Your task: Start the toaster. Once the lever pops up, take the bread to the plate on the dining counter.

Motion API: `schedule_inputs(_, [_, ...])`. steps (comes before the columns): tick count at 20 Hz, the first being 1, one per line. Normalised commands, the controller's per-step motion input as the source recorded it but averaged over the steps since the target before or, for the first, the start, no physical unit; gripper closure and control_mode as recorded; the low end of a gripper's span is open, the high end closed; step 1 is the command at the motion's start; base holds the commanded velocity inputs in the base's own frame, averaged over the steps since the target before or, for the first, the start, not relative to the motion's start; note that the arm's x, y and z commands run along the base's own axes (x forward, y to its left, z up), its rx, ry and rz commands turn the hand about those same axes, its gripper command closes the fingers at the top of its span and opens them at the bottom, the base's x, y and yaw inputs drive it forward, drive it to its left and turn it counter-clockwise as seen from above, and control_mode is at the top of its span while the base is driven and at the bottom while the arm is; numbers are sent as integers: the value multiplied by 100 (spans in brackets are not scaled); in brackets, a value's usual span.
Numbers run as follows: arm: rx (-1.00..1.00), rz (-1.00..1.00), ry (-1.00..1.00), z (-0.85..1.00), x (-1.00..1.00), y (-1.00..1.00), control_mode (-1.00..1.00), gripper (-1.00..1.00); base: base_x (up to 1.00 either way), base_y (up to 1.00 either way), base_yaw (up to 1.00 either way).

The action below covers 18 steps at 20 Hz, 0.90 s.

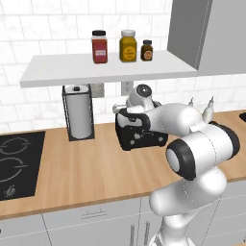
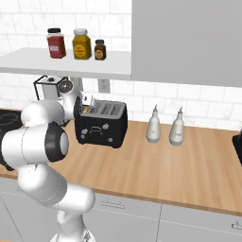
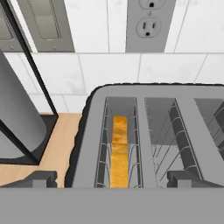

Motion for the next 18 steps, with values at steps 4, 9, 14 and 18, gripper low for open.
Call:
schedule_inputs(4, [0, 0, 0, 0, 0, 0, -100, -100, 0, 0, 0])
schedule_inputs(9, [0, 0, 0, 0, 0, 0, -100, -100, 0, 0, 0])
schedule_inputs(14, [0, 0, 0, 0, 0, 0, -100, -100, 0, 0, 0])
schedule_inputs(18, [0, 0, 0, 0, 0, 0, -100, -100, 0, 0, 0])
